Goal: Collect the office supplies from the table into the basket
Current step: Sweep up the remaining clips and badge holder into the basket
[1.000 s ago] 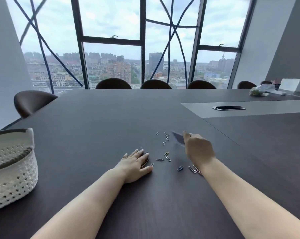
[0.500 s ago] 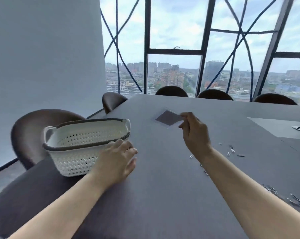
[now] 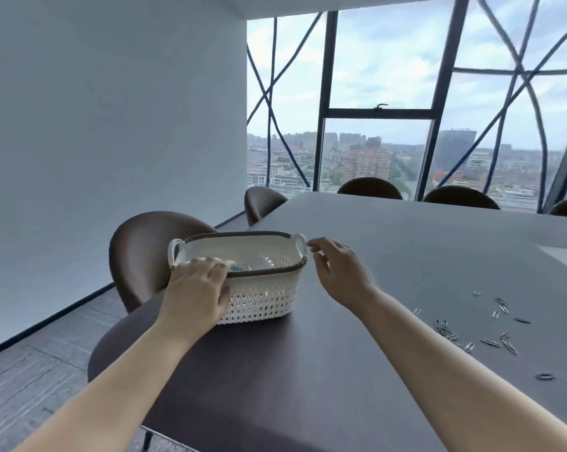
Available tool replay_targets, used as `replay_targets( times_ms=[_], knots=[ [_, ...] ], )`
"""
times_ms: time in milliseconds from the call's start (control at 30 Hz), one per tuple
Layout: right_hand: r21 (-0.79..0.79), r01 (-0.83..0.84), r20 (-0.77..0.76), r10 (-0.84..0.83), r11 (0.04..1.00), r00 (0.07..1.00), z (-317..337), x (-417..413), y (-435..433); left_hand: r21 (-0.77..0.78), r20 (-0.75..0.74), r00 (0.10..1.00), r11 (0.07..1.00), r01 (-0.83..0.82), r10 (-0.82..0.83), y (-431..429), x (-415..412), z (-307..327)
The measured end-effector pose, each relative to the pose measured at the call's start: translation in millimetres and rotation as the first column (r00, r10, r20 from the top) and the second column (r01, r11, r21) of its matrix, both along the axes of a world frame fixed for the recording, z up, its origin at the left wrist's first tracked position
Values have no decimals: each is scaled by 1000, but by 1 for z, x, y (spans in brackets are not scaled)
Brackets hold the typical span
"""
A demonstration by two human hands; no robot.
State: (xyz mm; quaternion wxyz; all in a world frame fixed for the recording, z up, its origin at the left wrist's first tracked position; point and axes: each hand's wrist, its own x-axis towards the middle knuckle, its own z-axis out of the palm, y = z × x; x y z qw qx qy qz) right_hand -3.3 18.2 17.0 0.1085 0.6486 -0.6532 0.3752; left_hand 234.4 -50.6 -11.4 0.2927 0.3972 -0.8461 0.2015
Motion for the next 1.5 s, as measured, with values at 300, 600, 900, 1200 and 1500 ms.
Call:
replay_targets(
  times_ms=[300, 600, 900, 1200, 1500],
  knots=[
    [207, 486, -46, -487, 849, 872, -49, -140, 129, 214, -10, 878, 857, 469, -478, 59, -173, -18],
    [741, 616, -124, -848, 266, 515, -97, -228, 251, 747, 220, 737, 596, 295, -639, 111, -322, -60],
    [641, 460, 13, -607, 615, 794, -96, -271, 161, 738, 165, 793, 607, 295, -586, 67, -360, -67],
    [713, 336, -6, -475, 615, 880, -89, -356, 91, 715, 80, 782, 582, 387, -619, 58, -366, -73],
    [650, 37, 247, -257, 759, 934, -83, -311, 125, 721, 33, 749, 535, 440, -662, 57, -365, -70]
  ],
)
